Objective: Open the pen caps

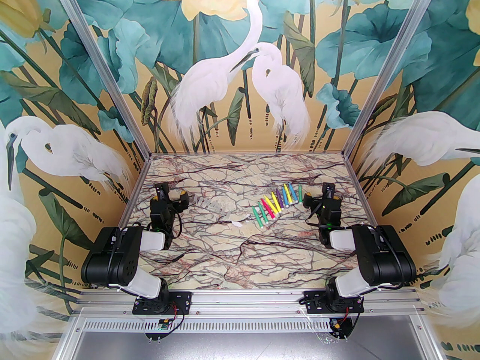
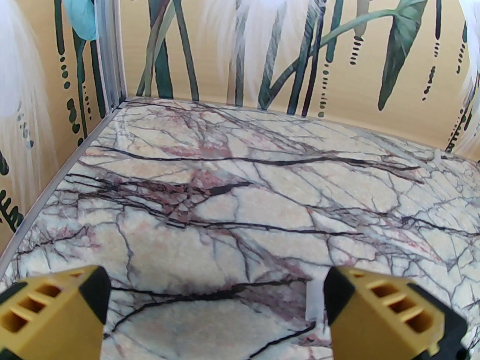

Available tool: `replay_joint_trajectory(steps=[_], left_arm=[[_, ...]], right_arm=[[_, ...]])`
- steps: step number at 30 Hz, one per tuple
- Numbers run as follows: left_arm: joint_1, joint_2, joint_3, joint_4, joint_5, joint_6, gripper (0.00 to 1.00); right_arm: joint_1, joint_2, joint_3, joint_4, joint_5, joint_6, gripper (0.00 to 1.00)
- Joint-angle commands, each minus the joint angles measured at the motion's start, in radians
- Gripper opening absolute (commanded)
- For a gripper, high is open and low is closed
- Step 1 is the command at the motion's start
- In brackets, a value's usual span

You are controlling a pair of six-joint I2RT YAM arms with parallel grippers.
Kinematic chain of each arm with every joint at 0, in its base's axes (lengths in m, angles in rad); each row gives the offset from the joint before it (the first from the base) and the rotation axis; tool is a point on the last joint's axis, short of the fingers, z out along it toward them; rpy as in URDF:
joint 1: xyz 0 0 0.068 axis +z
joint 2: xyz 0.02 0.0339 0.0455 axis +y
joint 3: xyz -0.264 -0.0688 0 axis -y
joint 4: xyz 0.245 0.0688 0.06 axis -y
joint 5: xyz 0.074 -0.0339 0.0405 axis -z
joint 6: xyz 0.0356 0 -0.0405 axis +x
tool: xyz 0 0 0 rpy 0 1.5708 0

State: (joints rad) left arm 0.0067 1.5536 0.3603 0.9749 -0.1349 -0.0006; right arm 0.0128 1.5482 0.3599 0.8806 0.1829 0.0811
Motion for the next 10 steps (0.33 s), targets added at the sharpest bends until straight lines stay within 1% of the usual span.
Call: replay_joint_trajectory(steps=[1, 3, 5, 10], left_arm=[[0.003, 0.005, 0.014, -0.018, 0.034, -0.016, 1.0], [0.003, 0.006, 0.014, -0.018, 0.033, -0.016, 1.0], [0.003, 0.005, 0.014, -0.018, 0.034, -0.017, 1.0], [0.003, 0.005, 0.013, -0.018, 0.033, -0.016, 1.0]], right_arm=[[-0.004, 0.0, 0.016, 0.023, -0.01, -0.003, 0.99], [-0.006, 0.0, 0.019, 0.019, -0.015, -0.001, 0.99], [-0.02, -0.002, 0.025, 0.002, -0.049, 0.005, 0.99], [-0.021, -0.003, 0.022, 0.009, -0.053, 0.005, 0.99]])
